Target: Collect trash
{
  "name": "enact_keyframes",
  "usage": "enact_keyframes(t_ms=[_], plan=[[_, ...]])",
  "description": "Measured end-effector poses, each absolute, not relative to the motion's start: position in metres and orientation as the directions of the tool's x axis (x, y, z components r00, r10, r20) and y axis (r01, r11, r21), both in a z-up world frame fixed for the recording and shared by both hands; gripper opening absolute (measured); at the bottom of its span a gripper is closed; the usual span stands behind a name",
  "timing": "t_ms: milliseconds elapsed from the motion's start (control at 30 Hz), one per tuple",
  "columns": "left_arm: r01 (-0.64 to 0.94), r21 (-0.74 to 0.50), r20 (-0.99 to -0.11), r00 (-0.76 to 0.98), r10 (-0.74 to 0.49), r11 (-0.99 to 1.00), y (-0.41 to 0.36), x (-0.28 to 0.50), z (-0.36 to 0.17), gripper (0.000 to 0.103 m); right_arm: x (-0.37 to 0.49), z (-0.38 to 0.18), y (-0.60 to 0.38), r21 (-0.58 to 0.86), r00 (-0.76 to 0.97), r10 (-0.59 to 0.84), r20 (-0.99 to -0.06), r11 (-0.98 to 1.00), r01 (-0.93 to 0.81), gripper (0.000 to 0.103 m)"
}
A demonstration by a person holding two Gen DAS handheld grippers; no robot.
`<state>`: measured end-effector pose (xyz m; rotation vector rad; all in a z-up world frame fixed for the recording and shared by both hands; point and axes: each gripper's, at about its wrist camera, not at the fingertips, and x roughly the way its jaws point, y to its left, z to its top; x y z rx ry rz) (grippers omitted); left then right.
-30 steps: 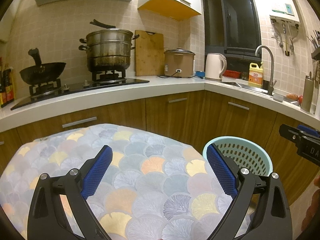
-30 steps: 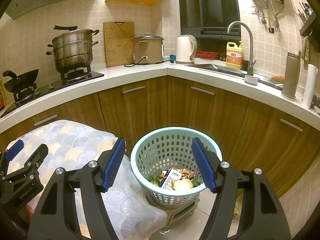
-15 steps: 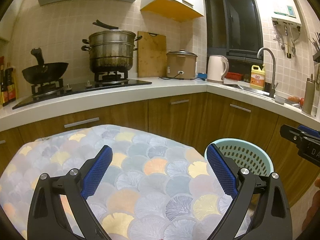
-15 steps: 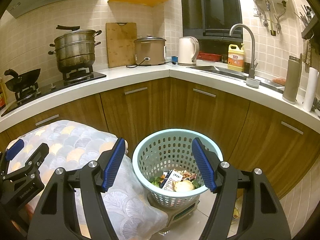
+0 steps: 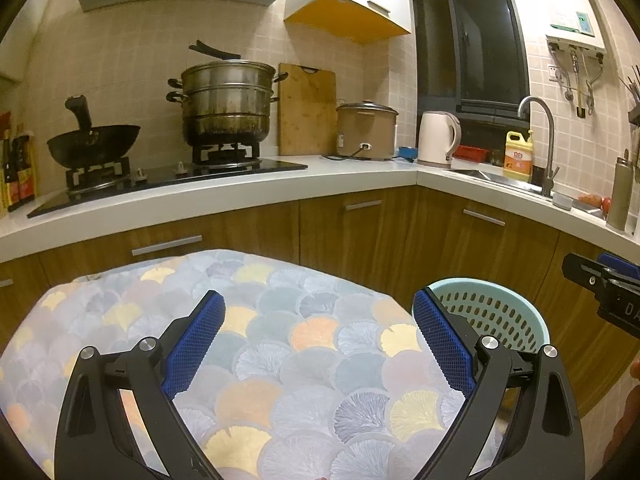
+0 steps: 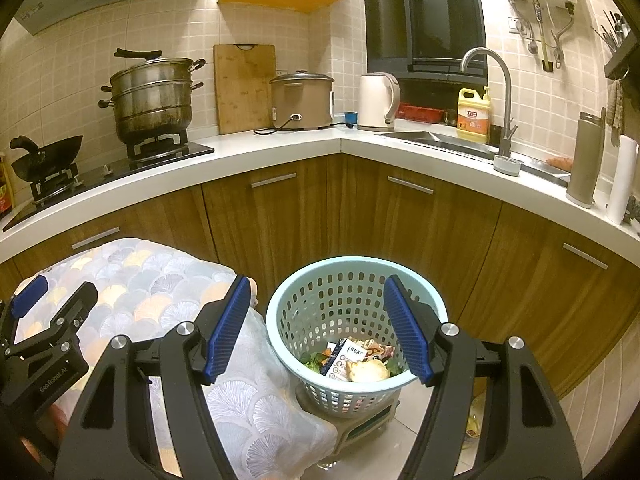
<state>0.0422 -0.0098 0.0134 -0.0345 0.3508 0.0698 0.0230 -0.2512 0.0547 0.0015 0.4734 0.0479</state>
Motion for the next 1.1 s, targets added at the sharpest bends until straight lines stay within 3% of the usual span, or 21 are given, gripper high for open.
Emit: enact_keyframes(t_ms=[833,1100], plan=[[-0.115,-0.045,-0.365,0.926,0.091,0.992,-0.008,0.039,0.018,0.093,0.013,0.058,-0.224,-0.008,0.891,0.092,-0.444,0.994,-0.107,0.065],[-0.167,0.024,-0.353,0.921,0.165,0.986,-0.003,0.011,0.030,0.093,0.002,0.055,-0.202,-0.004,0.880,0.141,-0.453,0.987,-0.160,0.065]])
